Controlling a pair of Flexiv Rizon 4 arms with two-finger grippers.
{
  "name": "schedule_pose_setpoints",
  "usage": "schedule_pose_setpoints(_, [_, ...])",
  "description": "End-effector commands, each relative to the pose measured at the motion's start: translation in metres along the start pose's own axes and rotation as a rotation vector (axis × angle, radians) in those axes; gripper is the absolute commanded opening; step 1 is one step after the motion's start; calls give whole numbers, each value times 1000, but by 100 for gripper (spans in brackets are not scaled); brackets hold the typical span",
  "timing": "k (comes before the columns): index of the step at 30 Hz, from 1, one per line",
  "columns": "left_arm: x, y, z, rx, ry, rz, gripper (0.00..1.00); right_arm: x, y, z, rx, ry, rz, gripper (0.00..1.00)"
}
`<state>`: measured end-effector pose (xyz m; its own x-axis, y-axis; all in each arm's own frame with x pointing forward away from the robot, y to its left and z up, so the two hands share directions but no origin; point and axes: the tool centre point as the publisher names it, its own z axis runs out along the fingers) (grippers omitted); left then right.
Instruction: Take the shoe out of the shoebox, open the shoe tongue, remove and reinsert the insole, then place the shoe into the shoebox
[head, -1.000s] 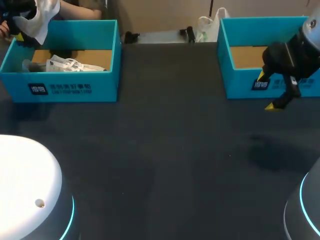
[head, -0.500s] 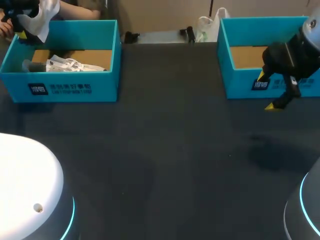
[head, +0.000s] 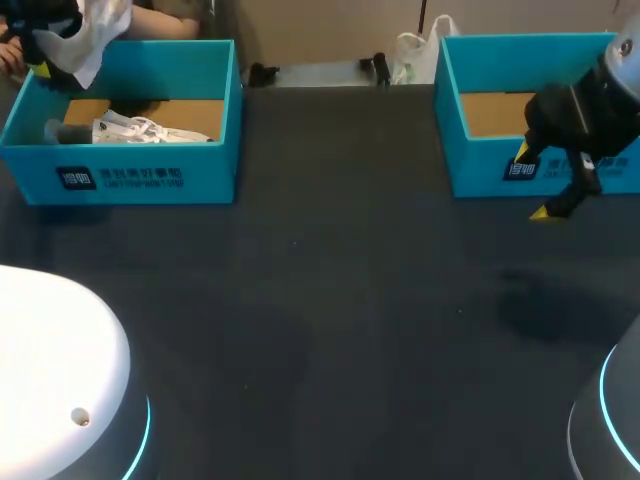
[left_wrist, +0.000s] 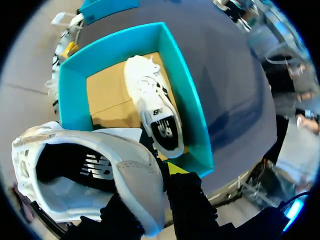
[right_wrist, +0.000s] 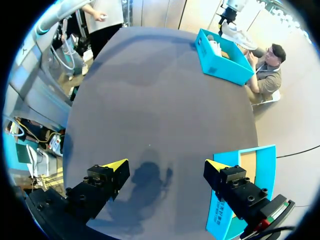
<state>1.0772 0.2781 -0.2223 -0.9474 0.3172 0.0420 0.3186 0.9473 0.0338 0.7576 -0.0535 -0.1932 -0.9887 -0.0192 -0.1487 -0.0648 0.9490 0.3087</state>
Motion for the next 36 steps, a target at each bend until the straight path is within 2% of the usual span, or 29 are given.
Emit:
schedule_pose_setpoints(1, [2, 4, -11, -69, 0, 263, 0, 0, 0, 1, 2, 0, 1, 100])
schedule_pose_setpoints(2, [2, 6, -12, -41, 9, 266, 0, 0, 0, 1, 2, 0, 1, 100])
schedule_pose_setpoints(7, [-2, 15, -14, -18, 51, 493, 0, 0, 0, 1, 2, 0, 1, 100])
schedule_pose_setpoints(11, [-7, 22, -8, -69, 122, 734, 0, 0, 0, 1, 2, 0, 1, 100])
schedule_pose_setpoints(16, [-22, 35, -6, -92, 186, 934, 0, 0, 0, 1, 2, 0, 1, 100])
schedule_pose_setpoints(18, [-30, 39, -5, -107, 210, 948, 0, 0, 0, 1, 2, 0, 1, 100])
schedule_pose_setpoints(25, [-35, 51, -9, -165, 179, 1211, 0, 0, 0, 1, 2, 0, 1, 100])
schedule_pose_setpoints(30, [-42, 58, -9, -139, 148, 1304, 0, 0, 0, 1, 2, 0, 1, 100])
schedule_pose_setpoints(36, [-49, 62, -11, -201, 92, 1361, 0, 0, 0, 1, 2, 0, 1, 100])
